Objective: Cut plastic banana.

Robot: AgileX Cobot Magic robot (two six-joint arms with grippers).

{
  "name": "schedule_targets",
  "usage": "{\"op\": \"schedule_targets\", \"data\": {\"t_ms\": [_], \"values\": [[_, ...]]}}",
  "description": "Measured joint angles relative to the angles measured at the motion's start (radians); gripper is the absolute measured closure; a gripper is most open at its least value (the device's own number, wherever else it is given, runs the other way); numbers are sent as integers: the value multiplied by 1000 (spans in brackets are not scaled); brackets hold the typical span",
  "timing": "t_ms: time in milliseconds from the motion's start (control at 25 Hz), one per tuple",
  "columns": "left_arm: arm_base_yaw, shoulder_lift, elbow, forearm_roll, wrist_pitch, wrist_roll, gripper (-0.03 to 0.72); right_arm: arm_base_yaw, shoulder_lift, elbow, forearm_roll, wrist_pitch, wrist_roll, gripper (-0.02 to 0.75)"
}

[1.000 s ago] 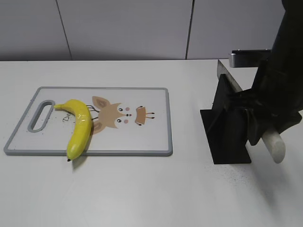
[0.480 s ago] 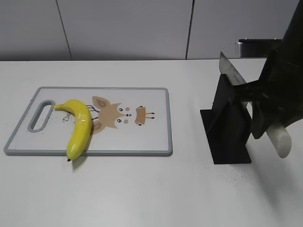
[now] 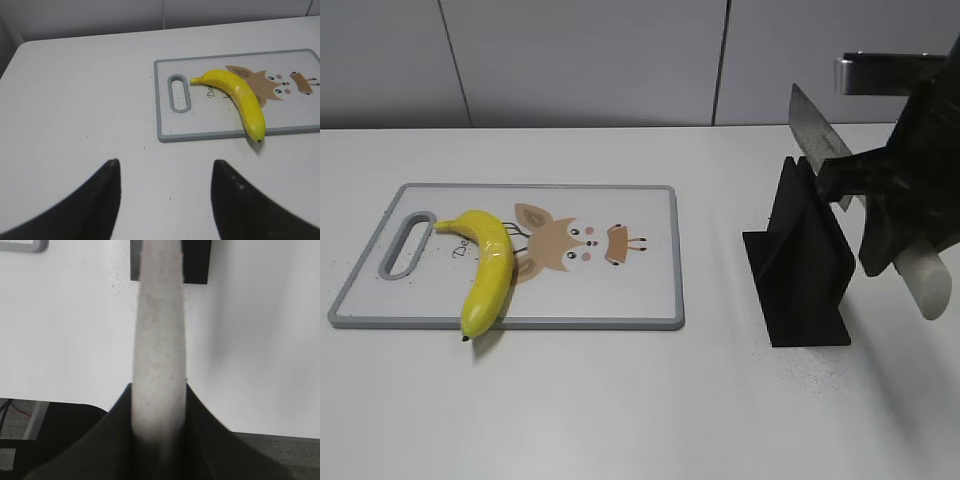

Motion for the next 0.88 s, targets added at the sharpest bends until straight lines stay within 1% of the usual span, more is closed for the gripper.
{"op": "schedule_targets", "data": {"t_ms": [280,480,600,720,880], "values": [[0,0,0,0,0,0,154,0,-23,-71,0,2,-34,560],[0,0,0,0,0,0,155,0,-23,-168,0,4,-155,560],[0,0,0,-6,0,0,133,0,-23,-228,0,4,-268,560],[0,9,0,-9,-1,2,93,0,-23,-279,0,5,-356,560],[0,58,-4,-15,-4,20,75,0,-22,-329,0,6,-458,560]]}}
